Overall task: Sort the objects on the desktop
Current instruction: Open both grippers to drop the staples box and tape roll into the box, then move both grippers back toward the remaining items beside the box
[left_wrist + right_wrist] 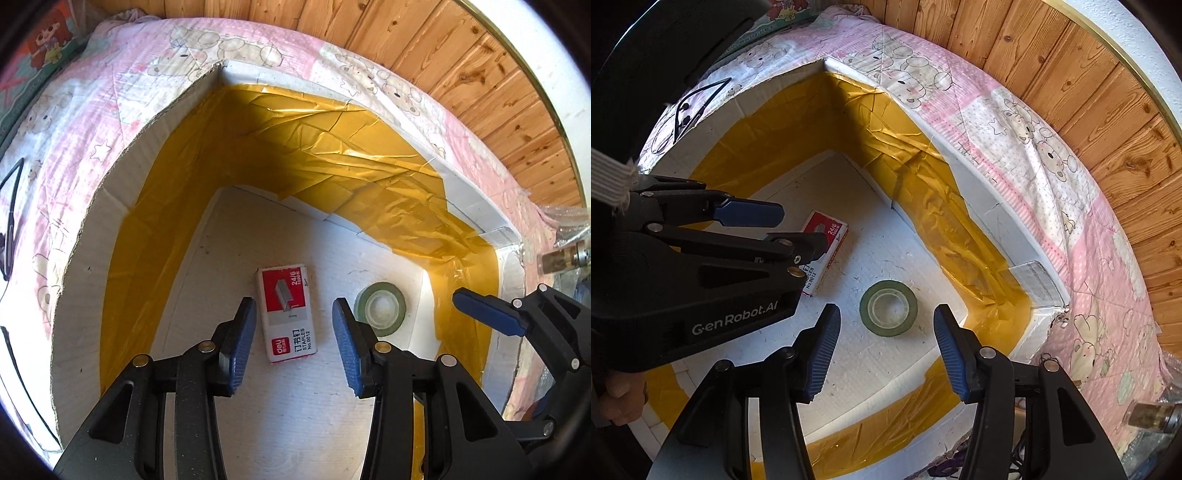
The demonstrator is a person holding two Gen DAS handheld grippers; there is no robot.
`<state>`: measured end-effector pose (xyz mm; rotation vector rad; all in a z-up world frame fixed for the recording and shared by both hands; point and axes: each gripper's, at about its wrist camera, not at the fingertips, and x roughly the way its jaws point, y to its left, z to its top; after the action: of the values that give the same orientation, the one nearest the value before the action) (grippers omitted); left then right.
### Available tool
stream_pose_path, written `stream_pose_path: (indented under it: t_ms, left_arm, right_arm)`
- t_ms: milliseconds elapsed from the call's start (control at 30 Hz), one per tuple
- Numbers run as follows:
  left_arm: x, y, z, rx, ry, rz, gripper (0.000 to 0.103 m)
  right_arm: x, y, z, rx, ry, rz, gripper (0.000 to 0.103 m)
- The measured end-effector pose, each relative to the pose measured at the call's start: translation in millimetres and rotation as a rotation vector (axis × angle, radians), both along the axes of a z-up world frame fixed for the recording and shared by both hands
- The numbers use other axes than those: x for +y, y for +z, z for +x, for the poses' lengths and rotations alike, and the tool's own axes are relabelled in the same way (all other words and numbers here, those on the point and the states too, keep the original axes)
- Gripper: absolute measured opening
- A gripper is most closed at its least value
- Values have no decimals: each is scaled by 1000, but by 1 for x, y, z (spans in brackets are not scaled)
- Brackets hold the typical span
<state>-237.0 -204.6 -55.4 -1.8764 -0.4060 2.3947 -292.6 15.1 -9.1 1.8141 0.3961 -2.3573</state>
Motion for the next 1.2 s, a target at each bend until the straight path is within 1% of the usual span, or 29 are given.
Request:
stream_pose_path:
  t_ms: [133, 233, 433, 633, 800, 900, 1200]
  left_arm:
    - [-1, 6, 4, 9, 2, 2, 45]
    - [5, 10, 2, 23, -4, -11, 45]
    - [13, 25, 15, 68, -21, -34, 46]
    - [21, 41, 43, 121, -52, -91, 46]
    - [16, 63, 69, 183, -33, -108, 46]
    - [18, 76, 82, 221, -35, -134, 46]
    - [21, 90, 122, 249, -22, -125, 46]
  right_arm:
    - [2, 2, 4, 1, -3, 2, 55]
    - [1, 5, 9, 3, 5, 4, 55]
    - [-1, 15, 26, 16, 21, -8, 55]
    - [-3, 29, 51, 42, 43, -6, 55]
    - [-3, 43, 72, 70, 52, -12, 55]
    - [-6, 51, 82, 85, 60, -19, 55]
    - [-22, 68, 114, 125, 108, -22, 55]
